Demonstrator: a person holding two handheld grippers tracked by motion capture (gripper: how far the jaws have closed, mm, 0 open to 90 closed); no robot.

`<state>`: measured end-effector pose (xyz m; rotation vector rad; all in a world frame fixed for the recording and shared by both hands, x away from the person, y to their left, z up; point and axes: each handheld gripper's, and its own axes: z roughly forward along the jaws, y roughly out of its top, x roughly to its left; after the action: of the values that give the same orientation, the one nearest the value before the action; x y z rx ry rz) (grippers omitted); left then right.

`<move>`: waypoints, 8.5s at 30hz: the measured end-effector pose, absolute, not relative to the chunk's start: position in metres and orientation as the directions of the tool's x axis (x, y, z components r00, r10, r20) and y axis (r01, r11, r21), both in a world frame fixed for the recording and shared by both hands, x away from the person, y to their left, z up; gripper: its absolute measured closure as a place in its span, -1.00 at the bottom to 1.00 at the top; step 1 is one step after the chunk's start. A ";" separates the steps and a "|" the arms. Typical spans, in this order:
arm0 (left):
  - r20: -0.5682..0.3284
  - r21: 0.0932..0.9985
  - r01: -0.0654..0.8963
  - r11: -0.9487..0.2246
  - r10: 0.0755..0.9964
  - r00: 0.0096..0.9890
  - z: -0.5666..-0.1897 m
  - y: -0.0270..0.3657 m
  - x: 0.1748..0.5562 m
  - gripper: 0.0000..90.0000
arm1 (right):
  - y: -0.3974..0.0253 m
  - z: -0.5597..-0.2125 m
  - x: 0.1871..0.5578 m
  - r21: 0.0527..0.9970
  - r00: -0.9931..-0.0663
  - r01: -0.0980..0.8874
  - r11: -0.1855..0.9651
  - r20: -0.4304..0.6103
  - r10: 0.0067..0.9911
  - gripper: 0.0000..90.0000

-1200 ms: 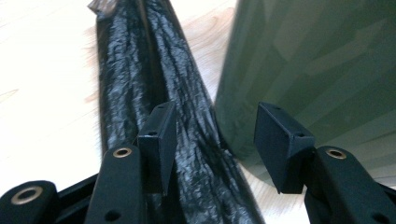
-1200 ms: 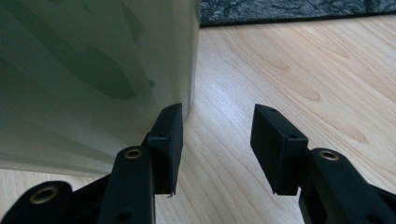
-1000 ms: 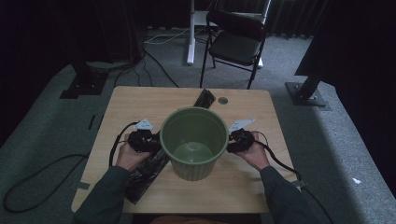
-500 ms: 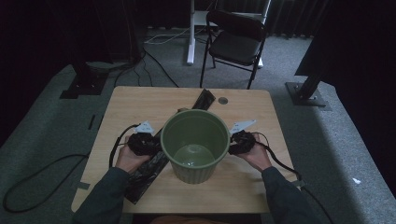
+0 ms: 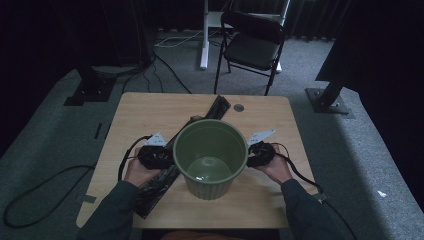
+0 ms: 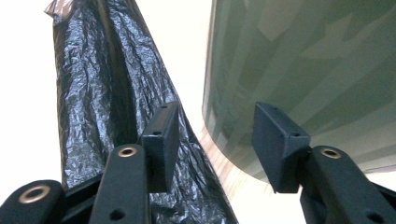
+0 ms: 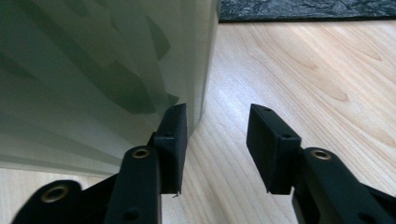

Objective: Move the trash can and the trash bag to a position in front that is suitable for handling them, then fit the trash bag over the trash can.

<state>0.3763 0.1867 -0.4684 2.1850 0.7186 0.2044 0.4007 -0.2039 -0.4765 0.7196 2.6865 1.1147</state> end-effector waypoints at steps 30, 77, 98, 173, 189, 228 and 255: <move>-0.043 0.714 0.497 -0.493 0.678 0.733 -0.480 0.207 0.393 0.04 | -0.204 -0.484 0.404 0.669 -0.863 0.374 0.642 -0.003 0.505 0.11; -0.068 0.586 0.614 -0.530 0.722 0.689 -0.525 0.192 0.433 -0.15 | -0.203 -0.486 0.403 0.664 -0.875 0.358 0.657 -0.008 0.484 0.08; -0.010 0.554 0.528 -0.644 0.629 0.778 -0.518 0.184 0.426 0.98 | -0.208 -0.486 0.403 0.663 -0.872 0.365 0.653 -0.001 0.489 0.09; 0.030 0.874 0.179 -0.452 0.416 0.909 -0.316 0.189 0.398 0.98 | -0.211 -0.486 0.403 0.666 -0.883 0.356 0.655 0.011 0.470 0.11; 0.065 0.854 0.122 -0.505 0.337 0.939 -0.291 0.134 0.403 0.97 | -0.212 -0.485 0.403 0.668 -0.884 0.353 0.655 0.010 0.467 0.12; -0.031 0.885 0.038 -0.464 0.021 0.999 -0.278 -0.004 0.407 0.93 | -0.221 -0.484 0.404 0.674 -0.881 0.350 0.650 0.002 0.472 0.12; -0.053 0.854 0.157 -0.496 0.217 0.975 -0.315 0.083 0.413 0.93 | -0.228 -0.476 0.403 0.702 -0.866 0.360 0.615 0.005 0.500 0.12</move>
<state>0.4128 0.0826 -0.3150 2.0997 0.2626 0.0741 0.4026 -0.2276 -0.4761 0.7126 2.6482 1.0871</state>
